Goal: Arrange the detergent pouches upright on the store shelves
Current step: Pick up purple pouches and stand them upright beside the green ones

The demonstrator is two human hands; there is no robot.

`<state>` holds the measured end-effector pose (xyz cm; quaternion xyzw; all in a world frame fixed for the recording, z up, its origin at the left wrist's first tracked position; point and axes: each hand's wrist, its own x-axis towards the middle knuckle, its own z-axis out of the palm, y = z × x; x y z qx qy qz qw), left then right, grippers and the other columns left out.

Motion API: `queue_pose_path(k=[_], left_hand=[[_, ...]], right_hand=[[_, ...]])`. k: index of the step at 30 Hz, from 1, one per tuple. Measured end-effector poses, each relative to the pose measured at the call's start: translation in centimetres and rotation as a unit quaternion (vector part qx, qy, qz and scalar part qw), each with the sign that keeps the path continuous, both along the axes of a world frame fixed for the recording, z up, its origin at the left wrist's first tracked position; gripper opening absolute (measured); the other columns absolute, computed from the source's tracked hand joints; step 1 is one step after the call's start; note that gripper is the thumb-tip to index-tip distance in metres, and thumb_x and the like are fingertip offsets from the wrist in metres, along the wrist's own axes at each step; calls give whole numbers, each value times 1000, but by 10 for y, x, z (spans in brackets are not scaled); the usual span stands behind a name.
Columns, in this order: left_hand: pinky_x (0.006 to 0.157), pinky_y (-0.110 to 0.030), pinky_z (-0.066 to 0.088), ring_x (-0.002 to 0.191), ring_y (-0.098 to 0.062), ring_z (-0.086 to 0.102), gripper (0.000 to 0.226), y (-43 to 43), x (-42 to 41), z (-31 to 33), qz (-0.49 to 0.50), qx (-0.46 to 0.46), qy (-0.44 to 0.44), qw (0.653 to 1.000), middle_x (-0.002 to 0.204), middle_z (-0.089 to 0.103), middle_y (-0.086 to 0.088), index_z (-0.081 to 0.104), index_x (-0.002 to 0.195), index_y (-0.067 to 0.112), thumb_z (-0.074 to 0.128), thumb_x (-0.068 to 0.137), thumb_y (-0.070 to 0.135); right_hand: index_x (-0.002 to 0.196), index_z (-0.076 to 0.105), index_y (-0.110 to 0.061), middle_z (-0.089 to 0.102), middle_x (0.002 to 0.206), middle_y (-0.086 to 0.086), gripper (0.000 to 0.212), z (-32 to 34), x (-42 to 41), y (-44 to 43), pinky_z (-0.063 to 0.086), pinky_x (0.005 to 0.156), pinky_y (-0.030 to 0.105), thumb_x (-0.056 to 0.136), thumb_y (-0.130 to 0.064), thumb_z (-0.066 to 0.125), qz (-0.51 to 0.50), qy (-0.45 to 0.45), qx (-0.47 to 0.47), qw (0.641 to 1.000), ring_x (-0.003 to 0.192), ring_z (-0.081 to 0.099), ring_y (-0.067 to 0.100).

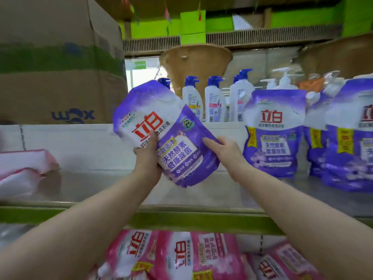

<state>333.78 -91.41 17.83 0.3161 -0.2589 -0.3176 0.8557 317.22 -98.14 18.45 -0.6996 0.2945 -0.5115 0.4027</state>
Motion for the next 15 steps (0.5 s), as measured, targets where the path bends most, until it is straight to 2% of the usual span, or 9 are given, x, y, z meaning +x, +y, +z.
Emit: queue_pose_path(k=[2, 3, 4, 6, 8, 9, 12, 15], left_hand=[[58, -38, 59, 81, -22, 68, 57, -7, -20, 9, 8, 7, -28, 1000, 121, 62, -14, 35, 132, 7, 62, 88, 30], [58, -37, 58, 77, -20, 67, 52, -11, -30, 13, 14, 26, -58, 998, 114, 63, -12, 35, 126, 6, 62, 88, 29], [59, -37, 58, 74, -18, 66, 47, -14, -43, 18, 20, 47, -94, 994, 107, 63, -8, 35, 119, 9, 63, 87, 29], [67, -44, 59, 77, -23, 67, 49, -22, -66, 24, 33, 84, -150, 985, 110, 63, -8, 34, 116, 17, 67, 83, 32], [72, -49, 58, 81, -27, 69, 58, -29, -84, 28, 31, 109, -165, 980, 115, 63, -12, 37, 120, 16, 71, 78, 36], [69, -48, 59, 76, -26, 71, 59, -31, -92, 29, 14, 109, -160, 981, 112, 65, -11, 37, 121, 14, 71, 78, 35], [56, -36, 58, 63, -19, 72, 60, -35, -112, 25, -68, 80, -167, 980, 104, 68, -12, 40, 130, 6, 70, 81, 24], [48, -21, 53, 56, -11, 70, 51, -33, -135, 15, -88, 83, -189, 974, 92, 67, -11, 42, 131, 1, 63, 86, 11]], right_hand=[[75, 65, -19, 69, 76, 0, 24, -5, -17, -6, 46, 66, 31, 85, -41, 61, -42, 73, -35, 996, 70, 62, 14], [80, 67, -18, 70, 81, 0, 26, -8, -25, -10, 47, 70, 34, 85, -43, 61, -54, 76, -50, 994, 75, 63, 14], [87, 68, -16, 72, 86, 0, 27, -9, -32, -12, 49, 74, 35, 84, -42, 62, -45, 57, -57, 996, 81, 65, 15], [96, 65, -13, 72, 95, 3, 35, -11, -42, -14, 51, 83, 38, 82, -45, 62, -30, 11, -45, 998, 90, 66, 20], [102, 61, -8, 69, 102, 10, 40, -12, -52, -18, 49, 89, 43, 87, -44, 56, -53, 2, -24, 998, 97, 62, 28], [101, 60, -6, 67, 104, 13, 37, -12, -58, -20, 47, 90, 45, 91, -41, 53, -67, -10, -9, 998, 99, 61, 31], [92, 55, -10, 67, 101, 16, 25, -10, -79, -29, 51, 86, 48, 95, -34, 47, -80, -86, 44, 992, 94, 63, 34], [86, 52, -14, 68, 88, 13, 23, -8, -101, -38, 57, 71, 44, 96, -33, 46, -87, -146, 86, 982, 77, 67, 29]])
